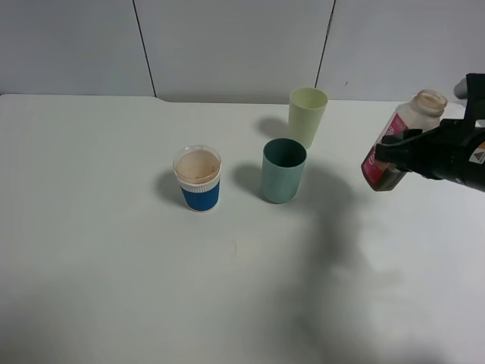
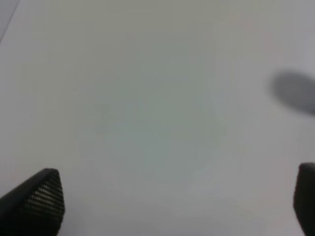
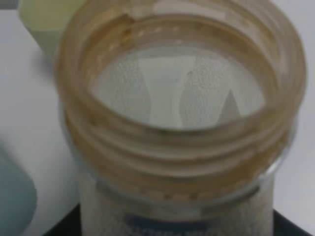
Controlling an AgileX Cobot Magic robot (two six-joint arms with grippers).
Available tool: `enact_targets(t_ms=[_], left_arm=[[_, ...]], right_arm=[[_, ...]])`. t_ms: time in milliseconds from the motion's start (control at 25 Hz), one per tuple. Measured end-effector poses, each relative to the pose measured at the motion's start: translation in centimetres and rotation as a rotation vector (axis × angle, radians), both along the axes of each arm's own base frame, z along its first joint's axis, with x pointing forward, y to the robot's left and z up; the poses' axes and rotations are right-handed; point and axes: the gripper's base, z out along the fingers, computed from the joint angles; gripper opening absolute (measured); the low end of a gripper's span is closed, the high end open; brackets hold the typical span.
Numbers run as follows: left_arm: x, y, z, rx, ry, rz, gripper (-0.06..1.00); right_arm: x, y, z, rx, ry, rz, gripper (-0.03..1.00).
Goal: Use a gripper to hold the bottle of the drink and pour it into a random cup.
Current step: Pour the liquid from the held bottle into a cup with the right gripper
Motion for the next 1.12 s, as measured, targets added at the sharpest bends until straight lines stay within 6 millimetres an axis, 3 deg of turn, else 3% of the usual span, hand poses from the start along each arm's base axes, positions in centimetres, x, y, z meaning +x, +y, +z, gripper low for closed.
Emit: enact_targets(t_ms=[560,1120], left_arm=[[0.0,0.0,0.0,0.0,0.0,0.0,0.93],[0.0,0.0,0.0,0.0,0.0,0.0,0.93]], right_arm=[[2.6,0.5,4.2,0.032,0.123,-0.033,0.38],[2.1,1.8,4.0,-0.242,0.123,-0.029,0.38]])
